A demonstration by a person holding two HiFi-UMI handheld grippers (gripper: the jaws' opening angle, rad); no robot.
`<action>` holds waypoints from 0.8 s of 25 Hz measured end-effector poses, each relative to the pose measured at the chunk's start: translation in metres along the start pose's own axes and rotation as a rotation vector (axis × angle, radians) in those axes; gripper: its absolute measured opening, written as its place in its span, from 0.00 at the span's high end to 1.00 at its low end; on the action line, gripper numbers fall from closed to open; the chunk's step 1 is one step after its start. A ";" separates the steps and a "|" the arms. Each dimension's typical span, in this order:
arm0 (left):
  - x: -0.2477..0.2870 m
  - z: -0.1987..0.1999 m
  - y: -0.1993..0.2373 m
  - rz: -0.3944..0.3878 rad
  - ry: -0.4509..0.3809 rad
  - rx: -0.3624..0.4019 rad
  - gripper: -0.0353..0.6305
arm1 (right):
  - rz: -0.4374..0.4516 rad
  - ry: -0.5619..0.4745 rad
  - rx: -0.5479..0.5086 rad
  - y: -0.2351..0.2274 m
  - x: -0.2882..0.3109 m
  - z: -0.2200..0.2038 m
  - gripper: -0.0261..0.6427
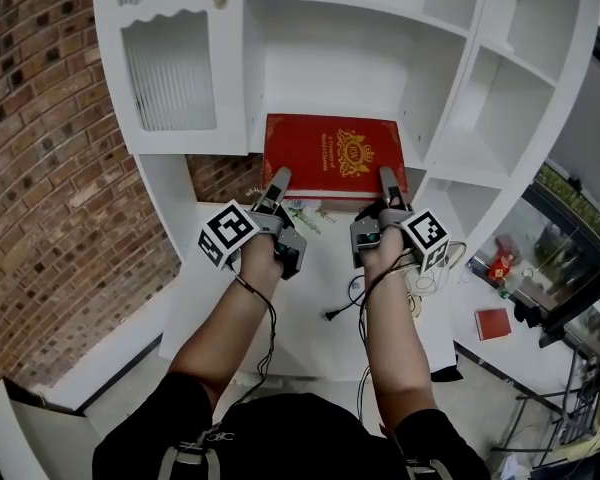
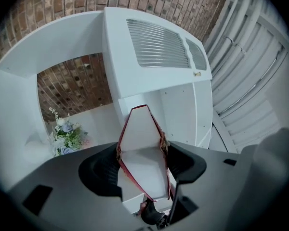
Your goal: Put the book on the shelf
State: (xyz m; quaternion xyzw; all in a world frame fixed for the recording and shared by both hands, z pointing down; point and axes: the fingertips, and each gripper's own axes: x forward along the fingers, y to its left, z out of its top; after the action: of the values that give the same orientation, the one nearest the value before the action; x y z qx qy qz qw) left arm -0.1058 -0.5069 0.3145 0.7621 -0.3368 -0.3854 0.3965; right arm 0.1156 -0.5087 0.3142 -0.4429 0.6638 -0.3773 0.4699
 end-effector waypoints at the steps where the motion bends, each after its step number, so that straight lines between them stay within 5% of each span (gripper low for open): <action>1: 0.004 0.001 0.000 0.002 0.010 0.011 0.53 | -0.006 0.001 -0.023 0.000 0.004 0.001 0.52; 5: 0.015 0.003 0.002 0.031 0.030 0.097 0.51 | -0.013 -0.015 -0.098 0.001 0.014 0.009 0.50; 12: 0.032 0.017 -0.008 0.086 0.028 0.372 0.46 | -0.062 -0.042 -0.220 0.006 0.034 0.023 0.46; 20: 0.051 0.028 -0.013 0.135 0.034 0.636 0.45 | -0.199 -0.164 -0.776 0.026 0.046 0.043 0.37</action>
State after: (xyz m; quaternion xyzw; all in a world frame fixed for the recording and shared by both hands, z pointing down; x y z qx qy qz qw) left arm -0.1031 -0.5522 0.2762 0.8301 -0.4834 -0.2209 0.1686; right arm 0.1434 -0.5470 0.2655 -0.6781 0.6711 -0.1061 0.2804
